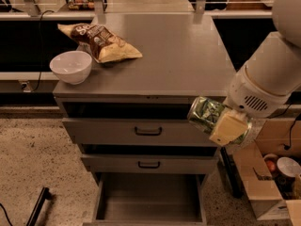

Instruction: Place green can into bottom drawer

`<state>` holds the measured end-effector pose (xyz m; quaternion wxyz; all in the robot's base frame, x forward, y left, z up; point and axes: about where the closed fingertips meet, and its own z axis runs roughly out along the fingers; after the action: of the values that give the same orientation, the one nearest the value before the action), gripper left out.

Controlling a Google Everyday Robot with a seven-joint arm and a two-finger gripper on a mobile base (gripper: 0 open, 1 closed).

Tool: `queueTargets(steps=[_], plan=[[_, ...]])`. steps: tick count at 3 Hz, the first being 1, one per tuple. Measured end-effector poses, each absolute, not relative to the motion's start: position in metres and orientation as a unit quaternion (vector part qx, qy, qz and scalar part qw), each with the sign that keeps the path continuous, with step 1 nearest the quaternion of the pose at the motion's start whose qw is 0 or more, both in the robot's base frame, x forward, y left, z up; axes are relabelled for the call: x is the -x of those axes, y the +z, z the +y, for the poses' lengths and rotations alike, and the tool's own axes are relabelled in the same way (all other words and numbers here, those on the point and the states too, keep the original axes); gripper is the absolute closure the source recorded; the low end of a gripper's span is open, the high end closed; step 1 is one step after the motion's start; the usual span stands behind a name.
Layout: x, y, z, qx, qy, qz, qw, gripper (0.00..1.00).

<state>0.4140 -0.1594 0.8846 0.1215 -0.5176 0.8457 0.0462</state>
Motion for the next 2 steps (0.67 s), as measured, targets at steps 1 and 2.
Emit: queueTargets(steps=[1,2], plan=[[-0.414,0.885,-0.159,0.518,0.046,0.846,0.121,1.0],[-0.444,0.865,-0.142,0.543,0.055,0.828,0.13,1.0]])
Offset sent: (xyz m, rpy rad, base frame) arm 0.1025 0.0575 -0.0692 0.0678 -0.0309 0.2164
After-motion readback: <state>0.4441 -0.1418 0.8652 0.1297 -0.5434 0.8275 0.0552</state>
